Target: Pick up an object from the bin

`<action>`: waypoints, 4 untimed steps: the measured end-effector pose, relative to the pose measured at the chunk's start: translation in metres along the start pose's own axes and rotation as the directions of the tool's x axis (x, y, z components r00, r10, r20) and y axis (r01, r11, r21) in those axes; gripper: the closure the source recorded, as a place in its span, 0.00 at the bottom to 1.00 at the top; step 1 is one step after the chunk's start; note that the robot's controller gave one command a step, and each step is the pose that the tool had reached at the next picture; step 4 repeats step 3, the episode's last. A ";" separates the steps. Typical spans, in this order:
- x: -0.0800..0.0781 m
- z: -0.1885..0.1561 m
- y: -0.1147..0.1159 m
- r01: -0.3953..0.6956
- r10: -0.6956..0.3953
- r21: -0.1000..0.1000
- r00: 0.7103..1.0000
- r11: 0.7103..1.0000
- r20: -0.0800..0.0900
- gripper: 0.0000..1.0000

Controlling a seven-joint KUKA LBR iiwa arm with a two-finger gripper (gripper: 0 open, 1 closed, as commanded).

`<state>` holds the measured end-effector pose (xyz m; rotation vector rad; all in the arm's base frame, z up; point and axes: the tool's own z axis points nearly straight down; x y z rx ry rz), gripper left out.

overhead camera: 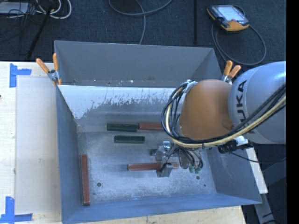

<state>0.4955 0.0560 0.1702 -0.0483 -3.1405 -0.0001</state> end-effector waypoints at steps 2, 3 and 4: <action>0.002 -0.052 0.001 0.069 -0.069 0.000 0.998 0.998 0.000 1.00; 0.002 -0.052 0.001 0.069 -0.069 0.000 0.998 0.998 0.000 1.00; 0.002 -0.052 0.001 0.069 -0.069 0.000 0.998 0.998 0.000 1.00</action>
Offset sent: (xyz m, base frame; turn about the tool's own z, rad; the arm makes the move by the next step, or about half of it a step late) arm -0.0025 0.0009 0.0525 -0.0709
